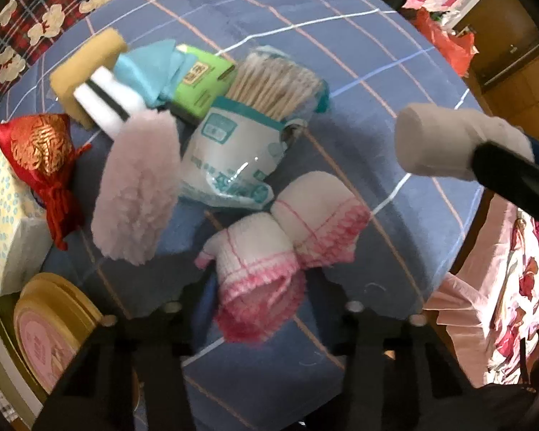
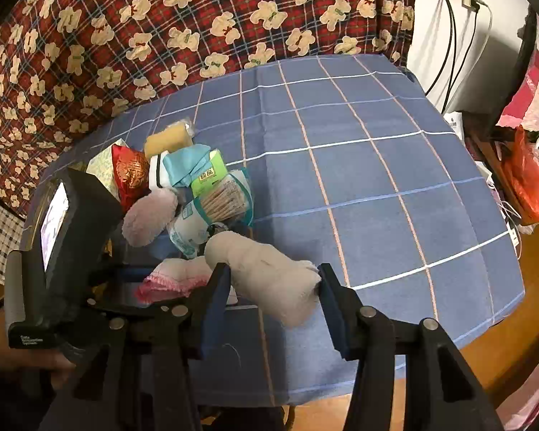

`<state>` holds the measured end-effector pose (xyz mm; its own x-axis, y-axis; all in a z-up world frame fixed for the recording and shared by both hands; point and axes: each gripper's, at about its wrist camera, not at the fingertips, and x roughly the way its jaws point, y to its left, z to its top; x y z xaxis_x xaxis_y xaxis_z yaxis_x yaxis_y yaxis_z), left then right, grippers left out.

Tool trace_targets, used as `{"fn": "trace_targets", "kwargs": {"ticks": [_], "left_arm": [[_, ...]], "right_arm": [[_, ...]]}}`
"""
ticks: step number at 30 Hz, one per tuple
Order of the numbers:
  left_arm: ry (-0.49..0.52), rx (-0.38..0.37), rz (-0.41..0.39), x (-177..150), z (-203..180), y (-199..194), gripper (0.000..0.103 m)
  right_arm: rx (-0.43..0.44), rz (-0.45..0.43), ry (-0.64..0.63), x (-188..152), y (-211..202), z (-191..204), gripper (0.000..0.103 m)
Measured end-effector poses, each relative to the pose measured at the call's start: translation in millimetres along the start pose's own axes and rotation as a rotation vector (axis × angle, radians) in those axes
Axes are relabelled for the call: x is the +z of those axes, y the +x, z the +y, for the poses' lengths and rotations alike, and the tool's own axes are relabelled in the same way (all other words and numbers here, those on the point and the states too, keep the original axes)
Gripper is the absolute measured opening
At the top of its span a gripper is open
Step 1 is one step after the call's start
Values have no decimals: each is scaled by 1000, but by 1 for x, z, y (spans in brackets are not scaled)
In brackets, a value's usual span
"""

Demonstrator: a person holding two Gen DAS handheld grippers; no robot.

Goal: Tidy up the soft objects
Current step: 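Grasp the pink-trimmed white towel with the left gripper while the right gripper holds the white towel, then carry both towels over the gold-rimmed tray with both grippers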

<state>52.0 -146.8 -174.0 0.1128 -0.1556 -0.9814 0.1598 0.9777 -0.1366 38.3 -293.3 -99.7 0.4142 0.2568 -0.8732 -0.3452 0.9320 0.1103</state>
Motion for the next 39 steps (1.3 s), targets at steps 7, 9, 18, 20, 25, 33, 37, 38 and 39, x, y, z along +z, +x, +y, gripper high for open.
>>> {"fn": "trace_targets", "kwargs": {"ticks": [7, 9, 18, 20, 25, 33, 37, 38, 39], "left_arm": [[13, -48, -34, -5, 4, -25, 22], [12, -49, -50, -6, 8, -33, 22], [-39, -32, -139, -7, 38, -69, 22], [-47, -24, -159, -5, 33, -71, 22], [-73, 0, -202, -7, 48, -87, 22], [-116, 28, -243, -12, 76, -106, 22], [-131, 38, -258, -14, 87, -112, 22], [-133, 40, -262, -15, 89, -113, 22], [-135, 42, -265, -15, 92, -114, 22]], "right_arm": [[8, -31, 19, 3, -5, 0, 52], [16, -37, 28, 4, -5, 1, 52], [37, -74, 35, 16, -8, 12, 52], [42, -82, 31, 20, -8, 17, 52], [56, -98, 14, 32, -8, 32, 52], [83, -109, -18, 46, -5, 56, 52], [92, -119, -34, 53, -4, 69, 52], [93, -121, -37, 54, -4, 71, 52], [94, -123, -40, 55, -4, 73, 52]]}}
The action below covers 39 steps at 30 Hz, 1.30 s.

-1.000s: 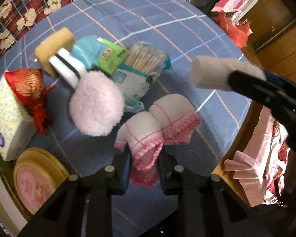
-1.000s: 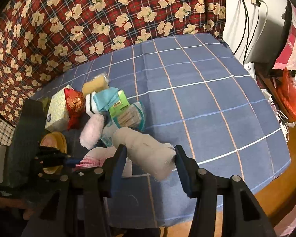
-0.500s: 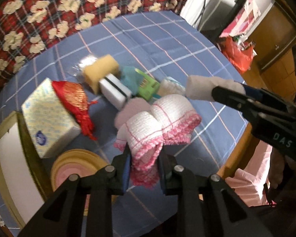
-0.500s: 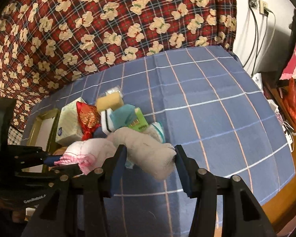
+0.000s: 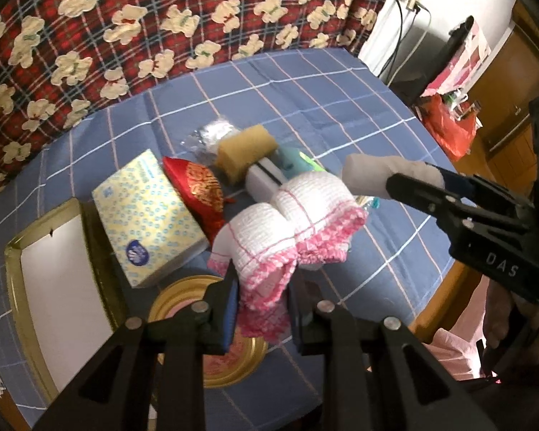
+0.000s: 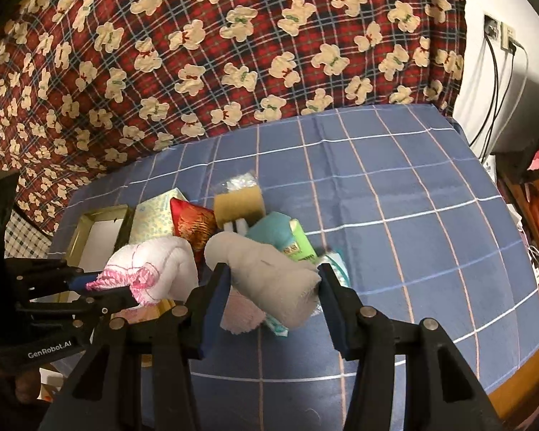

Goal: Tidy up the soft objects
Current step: 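Carry both towels over the gold-rimmed tray with both grippers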

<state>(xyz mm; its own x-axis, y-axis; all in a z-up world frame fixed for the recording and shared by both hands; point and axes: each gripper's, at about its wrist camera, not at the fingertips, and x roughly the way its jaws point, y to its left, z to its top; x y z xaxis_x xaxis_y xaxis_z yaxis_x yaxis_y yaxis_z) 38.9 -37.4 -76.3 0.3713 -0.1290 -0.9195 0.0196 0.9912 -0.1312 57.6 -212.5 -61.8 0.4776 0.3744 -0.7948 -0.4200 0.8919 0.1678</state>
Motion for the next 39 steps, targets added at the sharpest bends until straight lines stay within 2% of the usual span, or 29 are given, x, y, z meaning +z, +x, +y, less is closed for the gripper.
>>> {"fn": "trace_targets", "kwargs": {"ticks": [18, 39], "left_arm": [[-23, 23, -46, 4, 29, -17, 22], [-83, 40, -58, 3, 70, -23, 22]], "right_arm": [[15, -29, -27, 16, 3, 29, 52], [36, -27, -72, 34, 20, 64, 52]]}}
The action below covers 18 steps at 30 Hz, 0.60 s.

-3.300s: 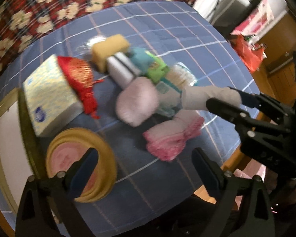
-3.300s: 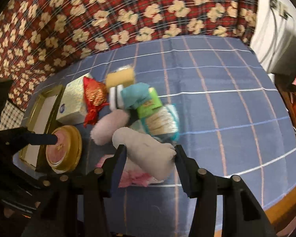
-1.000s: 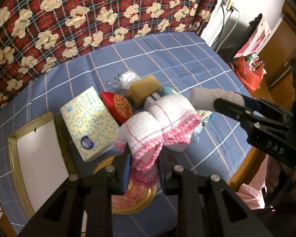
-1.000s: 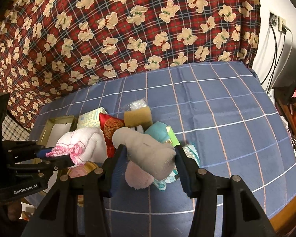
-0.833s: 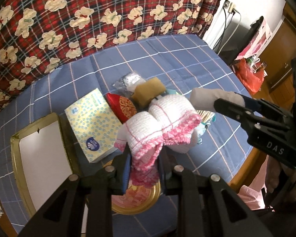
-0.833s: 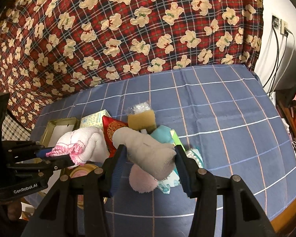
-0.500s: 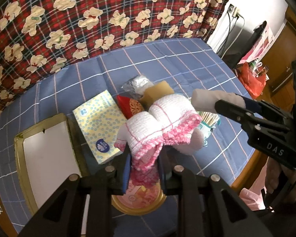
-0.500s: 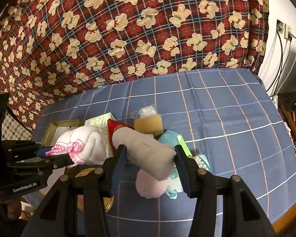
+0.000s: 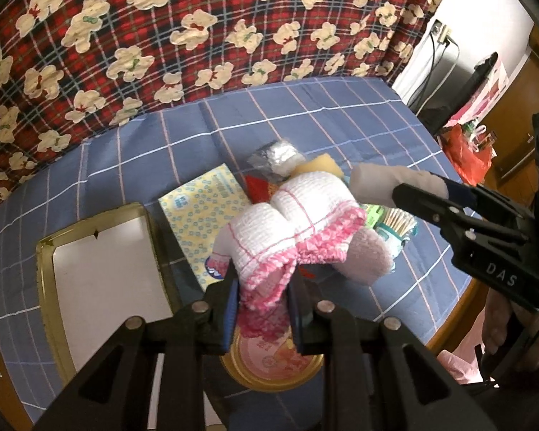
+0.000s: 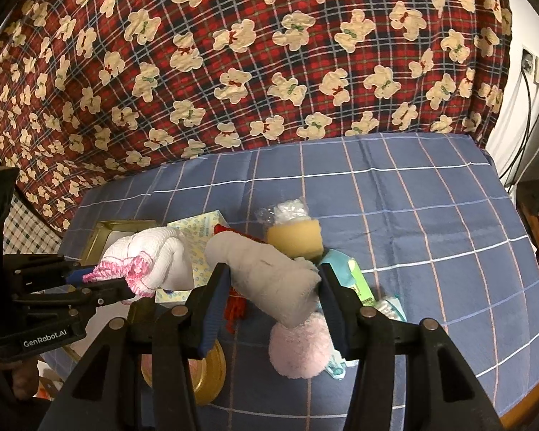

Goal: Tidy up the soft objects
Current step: 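Carry both towels over the gold-rimmed tray with both grippers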

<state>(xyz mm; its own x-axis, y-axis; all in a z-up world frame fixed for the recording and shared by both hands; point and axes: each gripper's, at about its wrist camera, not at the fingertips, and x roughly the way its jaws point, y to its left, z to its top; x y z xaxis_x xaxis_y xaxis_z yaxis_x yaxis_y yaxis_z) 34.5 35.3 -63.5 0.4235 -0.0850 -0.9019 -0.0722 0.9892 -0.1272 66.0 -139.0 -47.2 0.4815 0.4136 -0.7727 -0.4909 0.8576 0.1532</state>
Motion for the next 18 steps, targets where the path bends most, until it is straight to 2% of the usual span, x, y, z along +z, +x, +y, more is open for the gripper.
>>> {"fn": "trace_targets", "kwargs": {"ticks": [18], "left_arm": [[-70, 21, -4, -5, 35, -6, 22]], "right_arm": [[37, 24, -53, 9, 21, 29, 52]]}}
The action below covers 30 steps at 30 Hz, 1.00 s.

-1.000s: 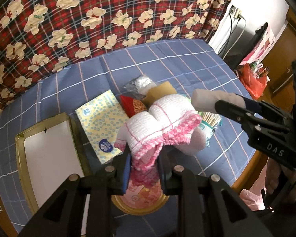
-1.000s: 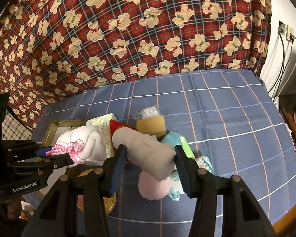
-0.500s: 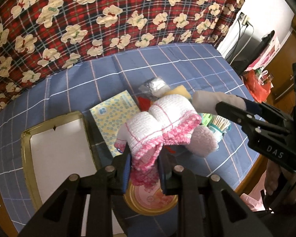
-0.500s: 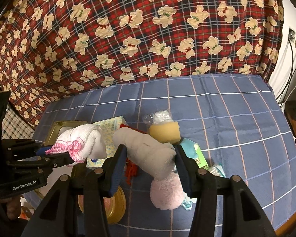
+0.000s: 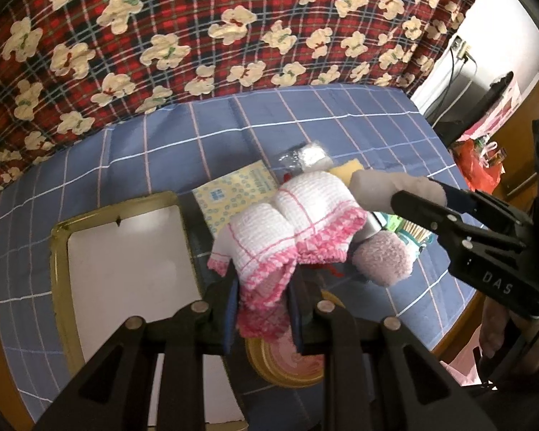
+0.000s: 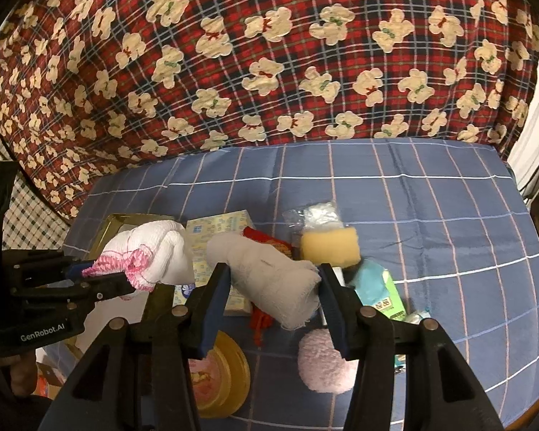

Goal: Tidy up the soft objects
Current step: 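Carry both towels over the gold-rimmed tray with both grippers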

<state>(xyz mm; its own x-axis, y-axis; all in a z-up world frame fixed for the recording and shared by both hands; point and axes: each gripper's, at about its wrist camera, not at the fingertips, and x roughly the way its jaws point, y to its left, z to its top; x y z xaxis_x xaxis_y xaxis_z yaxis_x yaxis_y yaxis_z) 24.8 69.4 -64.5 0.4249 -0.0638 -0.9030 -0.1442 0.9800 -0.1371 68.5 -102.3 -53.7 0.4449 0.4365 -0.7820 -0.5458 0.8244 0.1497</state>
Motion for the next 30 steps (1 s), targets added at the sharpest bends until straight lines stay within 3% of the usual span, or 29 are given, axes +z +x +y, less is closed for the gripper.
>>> {"fn": "trace_targets", "kwargs": {"ticks": [30], "left_arm": [[-161, 47, 5, -16, 56, -5, 22]], "right_arm": [[89, 56, -123, 13, 33, 52, 52]]}}
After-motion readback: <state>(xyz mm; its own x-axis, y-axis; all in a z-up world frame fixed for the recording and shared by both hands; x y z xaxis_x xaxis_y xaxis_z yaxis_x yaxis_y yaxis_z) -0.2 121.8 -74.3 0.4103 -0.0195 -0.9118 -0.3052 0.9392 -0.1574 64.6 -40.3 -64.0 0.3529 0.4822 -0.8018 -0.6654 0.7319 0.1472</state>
